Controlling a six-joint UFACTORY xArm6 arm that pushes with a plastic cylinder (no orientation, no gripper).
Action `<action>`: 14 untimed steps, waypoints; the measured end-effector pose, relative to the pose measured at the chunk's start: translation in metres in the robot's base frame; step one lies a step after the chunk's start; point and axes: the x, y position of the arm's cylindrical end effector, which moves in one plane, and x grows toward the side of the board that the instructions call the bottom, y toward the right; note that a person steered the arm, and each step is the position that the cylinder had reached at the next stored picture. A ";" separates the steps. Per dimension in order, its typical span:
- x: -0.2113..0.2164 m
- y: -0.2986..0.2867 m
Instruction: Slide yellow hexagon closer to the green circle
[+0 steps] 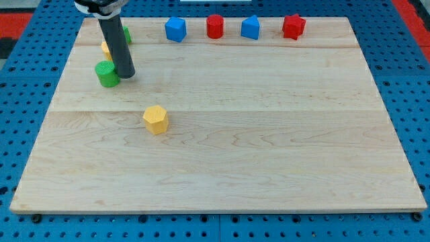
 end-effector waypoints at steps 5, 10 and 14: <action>0.044 0.154; 0.124 0.077; 0.094 0.002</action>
